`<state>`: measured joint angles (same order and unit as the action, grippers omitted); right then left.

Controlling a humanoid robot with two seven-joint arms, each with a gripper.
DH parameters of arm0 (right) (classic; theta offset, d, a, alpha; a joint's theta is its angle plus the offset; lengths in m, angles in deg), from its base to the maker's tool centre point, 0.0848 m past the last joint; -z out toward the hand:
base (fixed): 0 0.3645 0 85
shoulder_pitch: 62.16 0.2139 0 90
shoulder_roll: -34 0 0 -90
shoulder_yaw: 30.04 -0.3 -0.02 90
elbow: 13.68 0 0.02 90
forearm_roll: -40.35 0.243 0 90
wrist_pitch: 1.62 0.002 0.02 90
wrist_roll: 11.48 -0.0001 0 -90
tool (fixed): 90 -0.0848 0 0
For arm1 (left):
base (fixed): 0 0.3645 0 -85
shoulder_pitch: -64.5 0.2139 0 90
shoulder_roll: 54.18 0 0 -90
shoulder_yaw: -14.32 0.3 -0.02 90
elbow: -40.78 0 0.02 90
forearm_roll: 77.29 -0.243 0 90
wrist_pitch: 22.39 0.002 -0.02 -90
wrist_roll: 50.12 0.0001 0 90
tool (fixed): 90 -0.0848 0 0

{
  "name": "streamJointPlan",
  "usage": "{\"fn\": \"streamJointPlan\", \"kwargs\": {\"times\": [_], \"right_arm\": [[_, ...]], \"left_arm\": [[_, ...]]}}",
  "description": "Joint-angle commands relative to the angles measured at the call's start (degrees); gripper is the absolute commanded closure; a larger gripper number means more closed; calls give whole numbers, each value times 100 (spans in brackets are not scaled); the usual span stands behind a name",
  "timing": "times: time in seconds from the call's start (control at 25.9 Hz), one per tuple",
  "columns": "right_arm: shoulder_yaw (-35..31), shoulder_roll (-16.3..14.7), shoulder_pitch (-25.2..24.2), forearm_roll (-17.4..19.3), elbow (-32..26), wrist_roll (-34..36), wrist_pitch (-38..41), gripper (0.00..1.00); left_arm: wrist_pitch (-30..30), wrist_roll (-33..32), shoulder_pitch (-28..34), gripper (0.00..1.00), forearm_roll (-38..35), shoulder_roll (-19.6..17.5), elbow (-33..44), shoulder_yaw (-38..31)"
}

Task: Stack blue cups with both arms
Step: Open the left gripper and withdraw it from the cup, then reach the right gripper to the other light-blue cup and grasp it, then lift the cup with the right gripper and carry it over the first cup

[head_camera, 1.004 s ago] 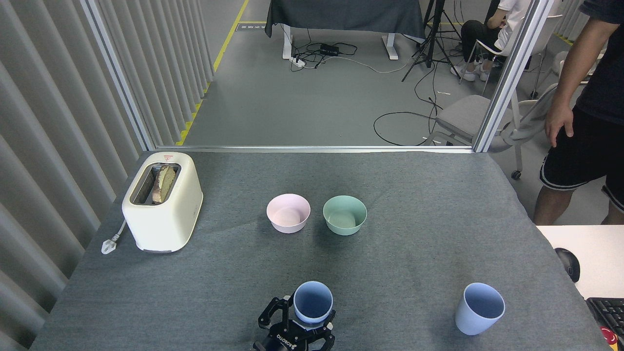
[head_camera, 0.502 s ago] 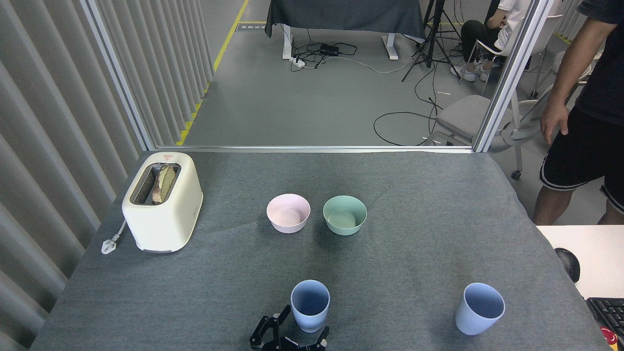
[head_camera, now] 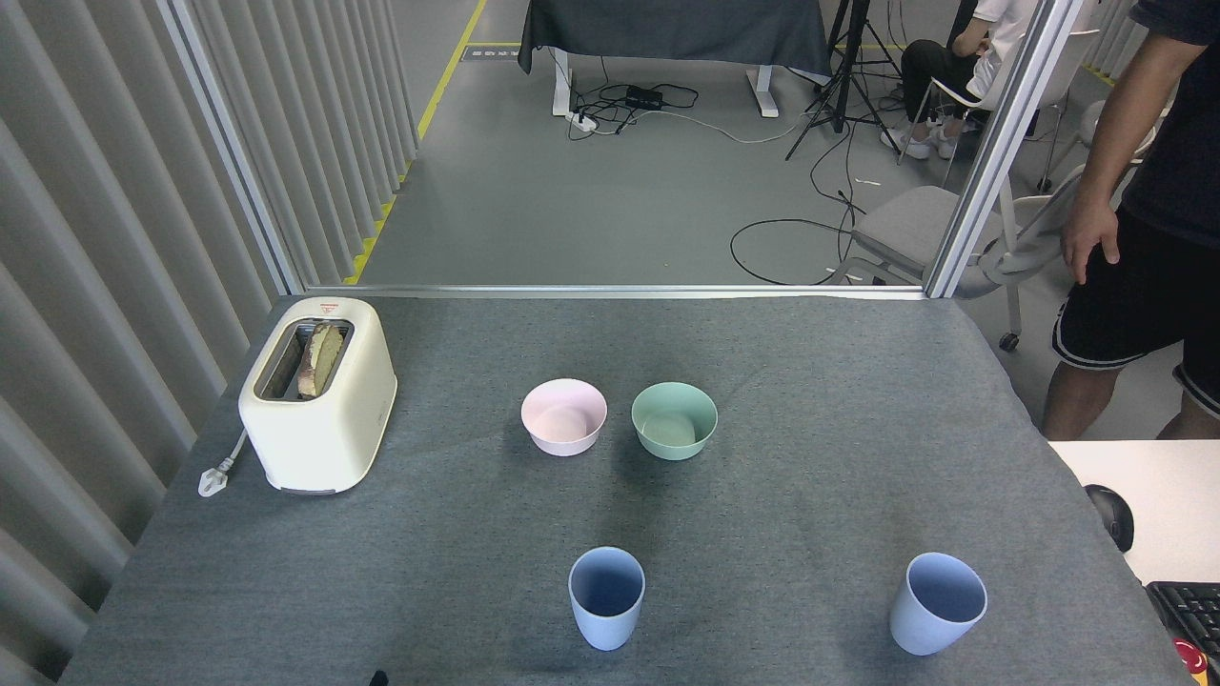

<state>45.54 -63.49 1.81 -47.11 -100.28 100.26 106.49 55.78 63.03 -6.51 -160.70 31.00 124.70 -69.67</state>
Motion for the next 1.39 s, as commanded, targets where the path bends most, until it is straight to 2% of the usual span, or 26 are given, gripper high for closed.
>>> {"fn": "streamJointPlan", "kwargs": {"times": [0.0,0.12,0.23,0.31,0.89,1.35], "right_arm": [[-8,-103,520,-52,433,-109,-229,0],[-8,-129,1065,-52,794,-496,-291,0],[18,-384,1469,-105,934,-531,-300,0],[18,-428,1619,-105,1022,-531,-317,0],[10,-402,1891,-61,1242,-531,-326,0],[10,-463,2295,-61,1506,-531,-317,1]], "left_arm": [[32,5,307,0,123,-46,178,-408],[41,23,386,0,123,-19,186,-469],[41,40,386,0,123,-2,178,-478],[41,58,386,0,123,7,178,-487],[93,84,386,0,123,7,178,-495],[93,84,378,0,123,16,178,-487]]}}
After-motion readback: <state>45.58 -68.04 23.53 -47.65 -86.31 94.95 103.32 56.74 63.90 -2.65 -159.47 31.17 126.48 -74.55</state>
